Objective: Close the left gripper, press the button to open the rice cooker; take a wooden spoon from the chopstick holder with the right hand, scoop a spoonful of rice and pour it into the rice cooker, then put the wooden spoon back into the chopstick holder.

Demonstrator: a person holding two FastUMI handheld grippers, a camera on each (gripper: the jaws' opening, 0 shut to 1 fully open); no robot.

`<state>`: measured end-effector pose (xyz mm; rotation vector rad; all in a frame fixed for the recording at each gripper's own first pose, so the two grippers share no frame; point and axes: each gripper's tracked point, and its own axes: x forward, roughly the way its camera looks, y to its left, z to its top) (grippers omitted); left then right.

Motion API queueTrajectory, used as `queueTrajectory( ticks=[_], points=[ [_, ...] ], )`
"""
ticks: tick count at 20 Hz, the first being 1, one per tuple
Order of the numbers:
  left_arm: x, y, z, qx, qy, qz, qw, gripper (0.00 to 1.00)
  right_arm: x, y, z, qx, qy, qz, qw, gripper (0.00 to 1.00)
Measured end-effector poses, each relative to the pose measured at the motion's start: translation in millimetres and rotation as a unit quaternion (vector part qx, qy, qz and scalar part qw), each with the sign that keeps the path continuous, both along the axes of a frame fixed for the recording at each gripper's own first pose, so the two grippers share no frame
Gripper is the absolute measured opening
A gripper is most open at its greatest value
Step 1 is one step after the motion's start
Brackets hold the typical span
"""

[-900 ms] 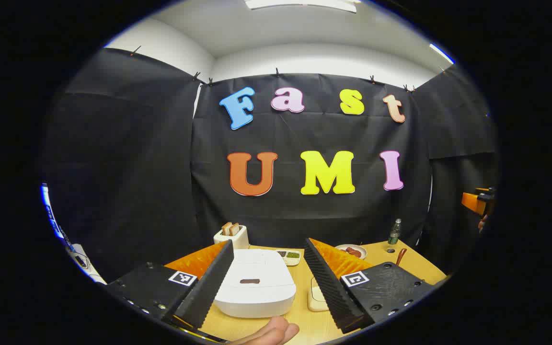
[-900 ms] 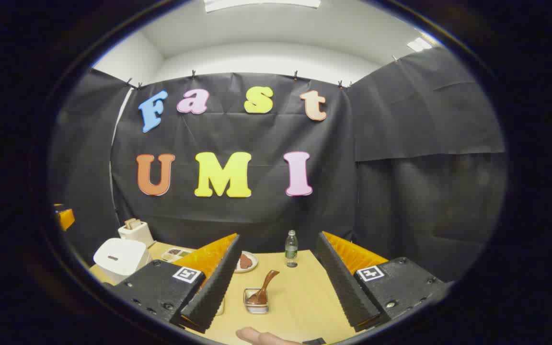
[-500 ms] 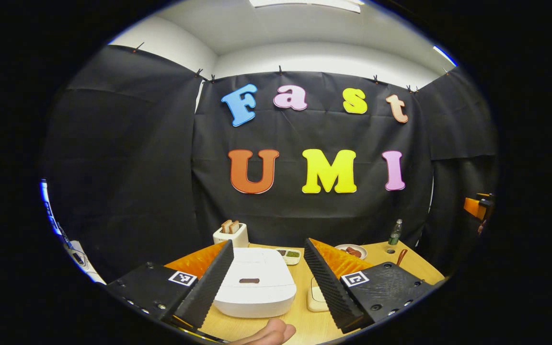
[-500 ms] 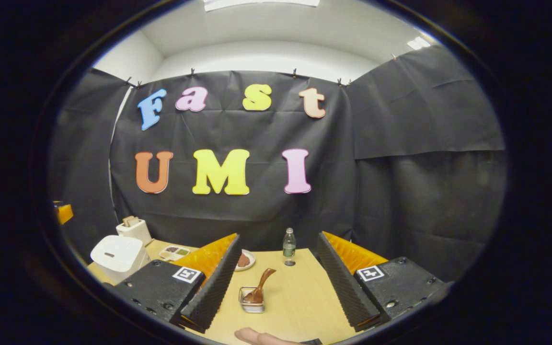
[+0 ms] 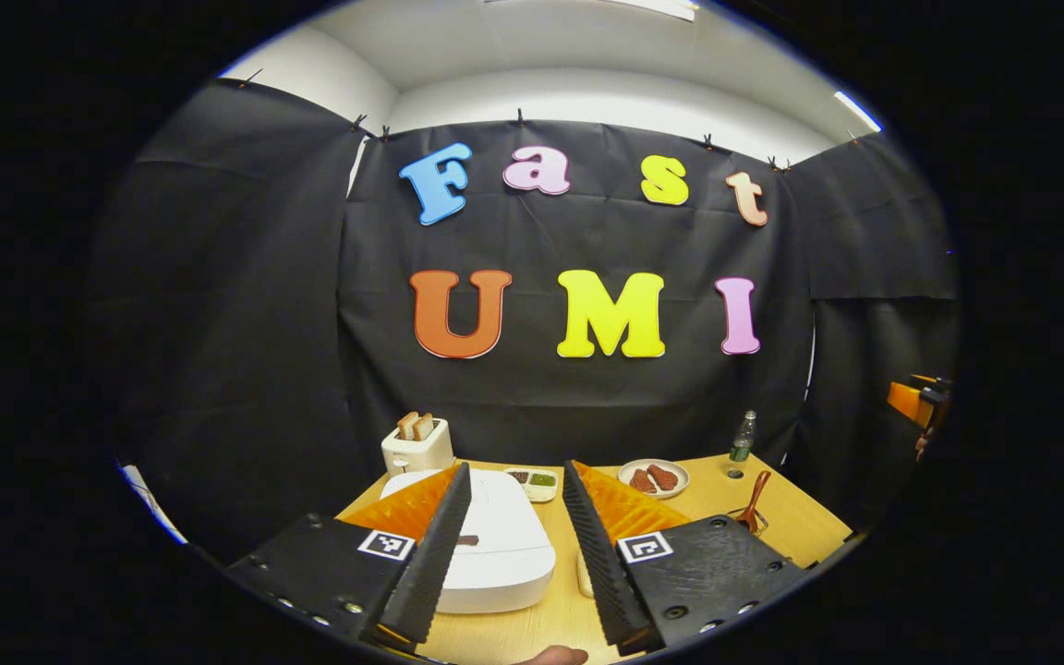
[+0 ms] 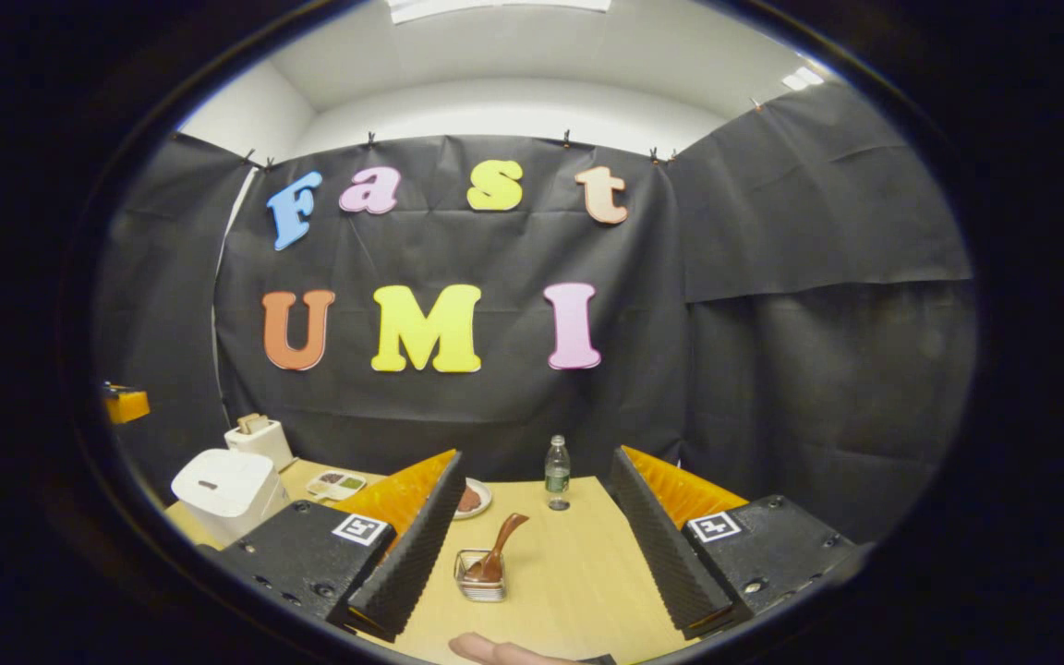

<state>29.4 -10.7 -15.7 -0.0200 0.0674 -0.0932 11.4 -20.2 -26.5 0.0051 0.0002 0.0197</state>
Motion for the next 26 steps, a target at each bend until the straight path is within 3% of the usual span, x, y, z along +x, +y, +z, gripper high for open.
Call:
queueTrajectory(
  ticks=[3,5,6,9,12,15,21,22,23,26],
  points=[
    [2,7,-4,0.024,-0.001,0.013,1.0,0.53,2,-3,-3,0.008,-0.001,-0.002,1.0,1.0],
    [5,10,-4,0.033,-0.004,0.022,0.999,0.53,5,-3,-8,0.011,-0.002,-0.001,1.0,0.99],
    [7,12,-5,0.035,-0.004,0.024,0.999,0.58,7,-3,-10,0.012,0.0,-0.001,1.0,1.0],
    [19,20,-16,0.033,0.006,0.029,0.999,0.53,13,-1,-24,0.014,0.014,0.003,1.0,1.0],
    [27,25,-32,0.001,0.035,0.021,0.999,0.09,20,-4,-33,0.017,0.023,0.001,1.0,1.0],
    [41,52,-57,0.016,0.06,0.058,0.996,0.1,24,-4,-35,0.017,0.016,0.011,1.0,1.0],
    [65,54,-111,0.018,0.126,0.059,0.99,0.1,31,-9,-43,0.008,0.005,0.031,0.999,1.0],
    [70,61,-113,0.015,0.128,0.069,0.989,0.09,32,-10,-45,0.006,0.006,0.031,0.999,1.0],
    [73,60,-121,0.011,0.138,0.072,0.988,0.0,34,-12,-49,0.004,0.009,0.029,1.0,1.0],
    [79,62,-139,0.022,0.163,0.081,0.983,0.0,38,-14,-58,0.002,0.016,0.03,0.999,1.0]
  ],
)
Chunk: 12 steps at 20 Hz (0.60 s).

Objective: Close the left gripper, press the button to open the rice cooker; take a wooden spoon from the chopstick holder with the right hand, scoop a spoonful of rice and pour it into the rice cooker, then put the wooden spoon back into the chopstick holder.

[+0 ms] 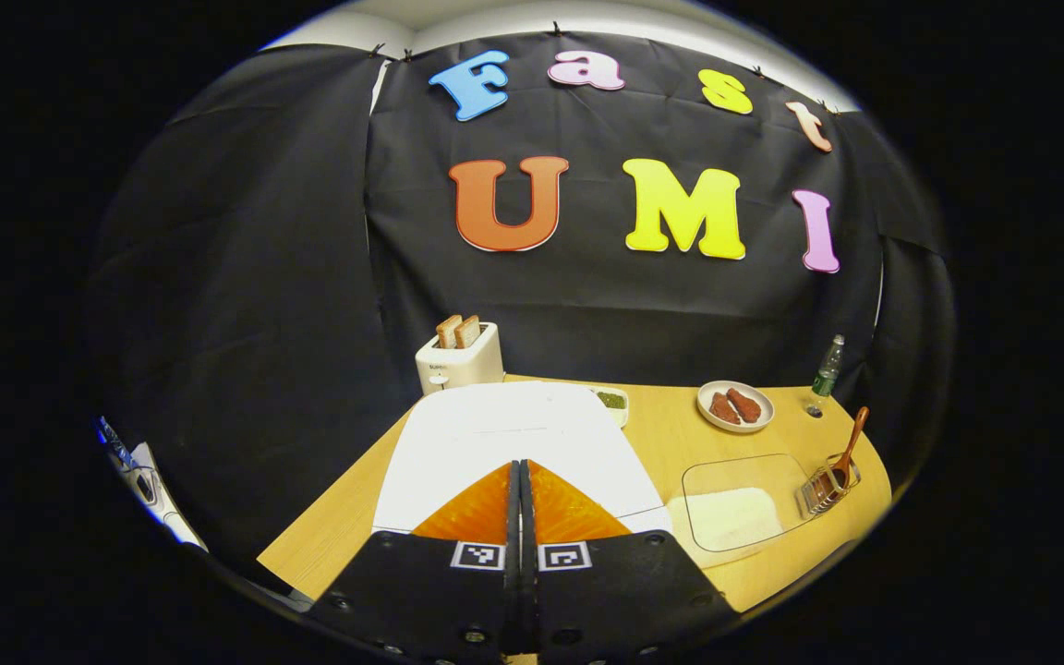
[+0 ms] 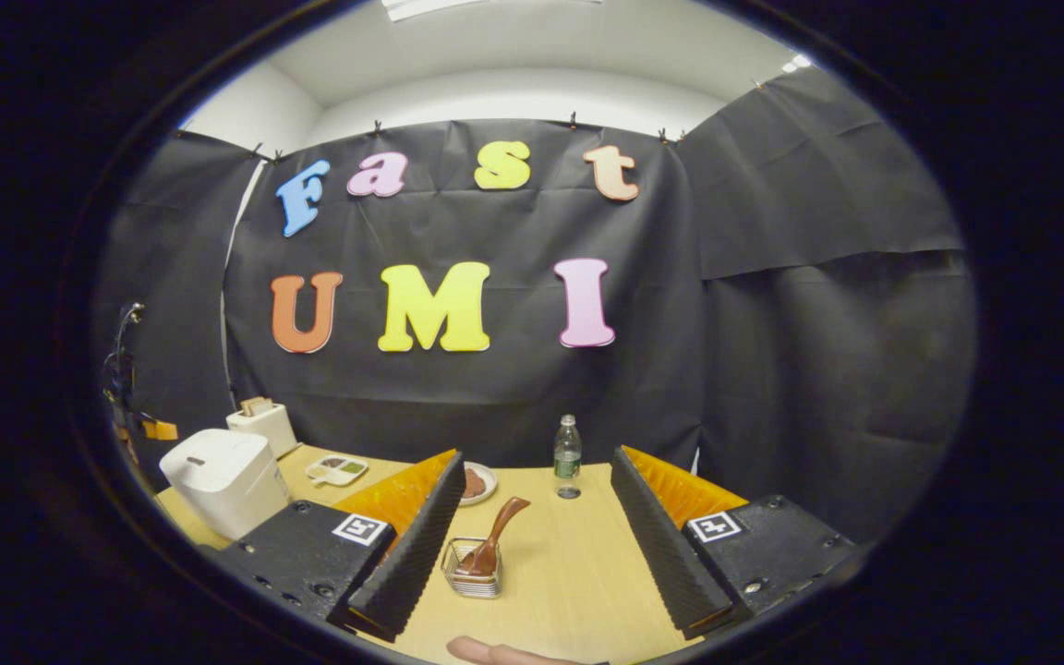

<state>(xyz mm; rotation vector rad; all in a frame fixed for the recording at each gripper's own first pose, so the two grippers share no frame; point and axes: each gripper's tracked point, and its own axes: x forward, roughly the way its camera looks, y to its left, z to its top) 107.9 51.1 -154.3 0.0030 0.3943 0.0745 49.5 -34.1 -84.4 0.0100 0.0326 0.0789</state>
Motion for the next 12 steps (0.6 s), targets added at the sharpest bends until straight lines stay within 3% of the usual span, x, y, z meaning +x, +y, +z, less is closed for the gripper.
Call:
queueTrajectory(
  ticks=[12],
  points=[
    [16,1,-53,-0.007,0.061,0.019,0.998,0.0,13,-12,-18,0.012,0.004,0.014,1.0,1.0]
  ],
)
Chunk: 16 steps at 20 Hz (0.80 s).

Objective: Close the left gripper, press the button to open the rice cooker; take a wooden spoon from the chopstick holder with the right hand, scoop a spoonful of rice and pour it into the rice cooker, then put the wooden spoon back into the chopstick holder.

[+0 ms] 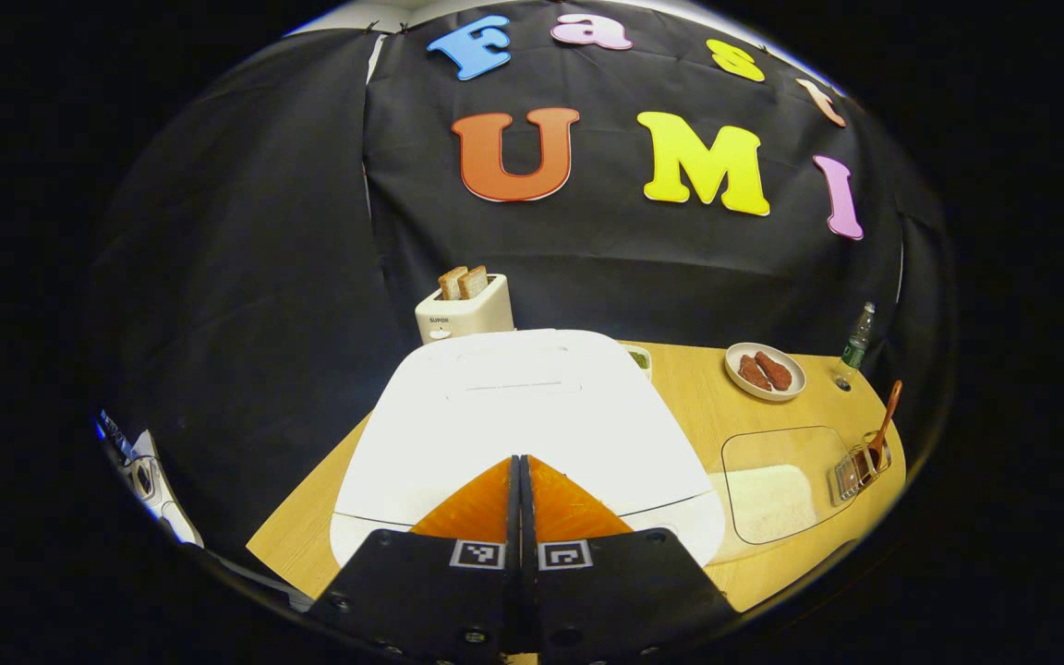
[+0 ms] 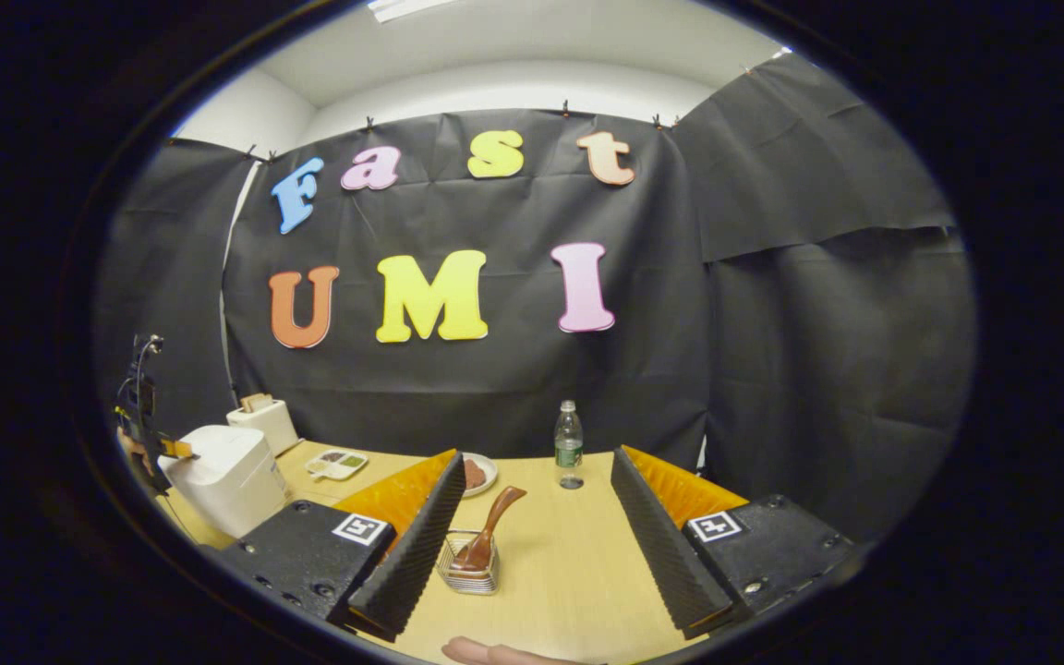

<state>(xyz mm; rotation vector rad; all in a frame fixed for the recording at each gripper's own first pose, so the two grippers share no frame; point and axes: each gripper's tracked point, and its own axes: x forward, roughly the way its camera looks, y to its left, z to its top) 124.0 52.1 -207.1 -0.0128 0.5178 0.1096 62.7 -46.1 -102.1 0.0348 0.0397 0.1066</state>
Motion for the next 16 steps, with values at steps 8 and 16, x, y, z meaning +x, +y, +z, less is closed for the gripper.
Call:
queueTrajectory(
  ticks=[8,16],
  points=[
    [1,0,-1,0.001,-0.004,-0.003,1.0,0.0,2,0,-12,-0.001,0.0,0.002,1.0,1.0],
    [-11,13,64,0.015,-0.079,0.02,0.997,0.0,-2,-9,-16,-0.011,-0.006,-0.008,1.0,1.0]
  ],
)
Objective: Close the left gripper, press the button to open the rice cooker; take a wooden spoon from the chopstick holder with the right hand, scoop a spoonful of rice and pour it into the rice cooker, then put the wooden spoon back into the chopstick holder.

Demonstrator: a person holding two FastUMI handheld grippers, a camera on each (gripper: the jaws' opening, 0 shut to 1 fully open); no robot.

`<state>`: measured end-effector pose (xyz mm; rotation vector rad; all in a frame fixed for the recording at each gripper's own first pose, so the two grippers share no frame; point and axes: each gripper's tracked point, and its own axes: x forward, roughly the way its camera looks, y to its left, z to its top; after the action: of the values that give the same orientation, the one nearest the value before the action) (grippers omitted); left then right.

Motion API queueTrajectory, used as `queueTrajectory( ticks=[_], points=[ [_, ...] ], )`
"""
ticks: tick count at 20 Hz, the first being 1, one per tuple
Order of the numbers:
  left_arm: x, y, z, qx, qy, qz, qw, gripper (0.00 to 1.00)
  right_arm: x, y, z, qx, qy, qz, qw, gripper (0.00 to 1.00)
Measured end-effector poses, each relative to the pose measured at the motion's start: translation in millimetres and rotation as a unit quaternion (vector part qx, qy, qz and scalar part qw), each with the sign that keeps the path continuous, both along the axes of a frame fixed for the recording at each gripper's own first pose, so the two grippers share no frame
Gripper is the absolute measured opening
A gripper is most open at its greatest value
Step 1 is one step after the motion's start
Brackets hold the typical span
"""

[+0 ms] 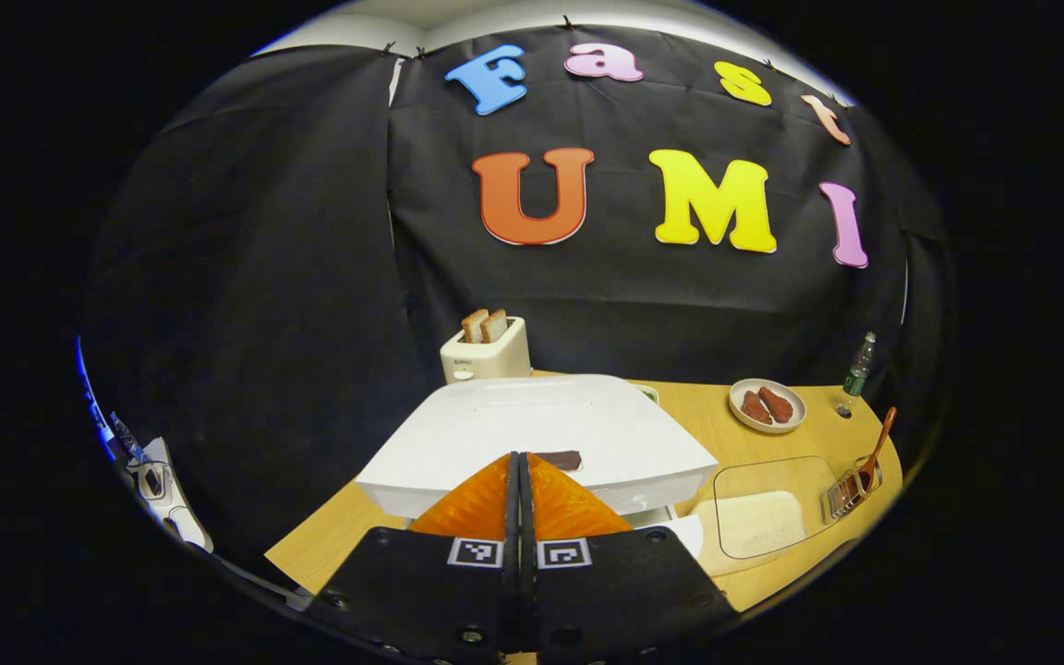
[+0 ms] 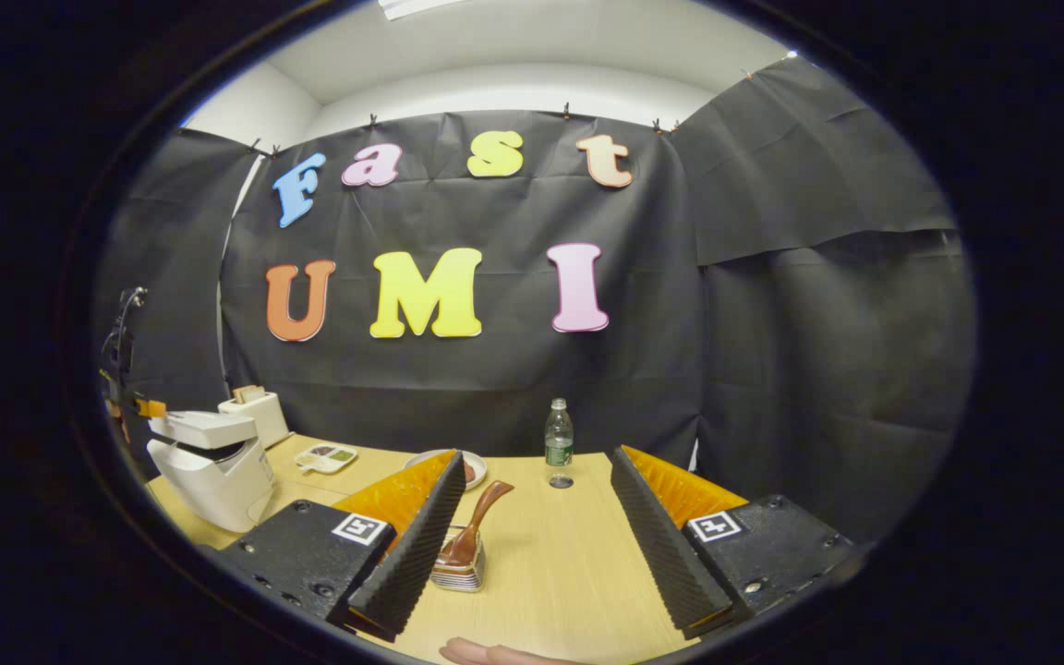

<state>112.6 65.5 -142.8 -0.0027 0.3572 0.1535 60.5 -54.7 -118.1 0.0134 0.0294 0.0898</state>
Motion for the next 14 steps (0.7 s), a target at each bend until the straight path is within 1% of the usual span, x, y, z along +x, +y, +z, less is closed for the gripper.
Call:
queueTrajectory(
  ticks=[3,4,5,6,7,9,10,11,14],
  points=[
    [-24,-5,11,-0.02,-0.013,-0.002,1.0,0.0,0,-1,-8,-0.005,0.002,-0.003,1.0,1.0],
    [-26,-5,13,-0.024,-0.015,-0.003,1.0,0.11,-1,1,-11,-0.005,0.006,-0.001,1.0,1.0],
    [-31,-11,18,-0.029,-0.021,-0.015,0.999,0.23,-1,5,-12,-0.006,0.008,0.002,1.0,1.0],
    [-38,-18,18,-0.028,-0.025,-0.024,0.999,0.32,0,7,-14,-0.009,0.01,0.002,1.0,0.99],
    [-44,-20,17,-0.022,-0.024,-0.027,0.999,0.33,1,8,-16,-0.012,0.01,0.002,1.0,0.99],
    [-61,-20,20,0.001,-0.033,-0.027,0.999,0.75,5,12,-21,-0.014,0.013,0.003,1.0,1.0],
    [-65,-16,26,0.011,-0.041,-0.02,0.999,0.96,6,15,-24,-0.012,0.016,0.003,1.0,1.0],
    [-71,-14,33,0.017,-0.052,-0.013,0.998,0.94,9,19,-28,-0.01,0.02,0.005,1.0,0.99],
    [-92,-20,48,0.024,-0.082,-0.01,0.996,0.95,18,29,-44,-0.005,0.038,0.015,0.999,0.99]
  ],
)
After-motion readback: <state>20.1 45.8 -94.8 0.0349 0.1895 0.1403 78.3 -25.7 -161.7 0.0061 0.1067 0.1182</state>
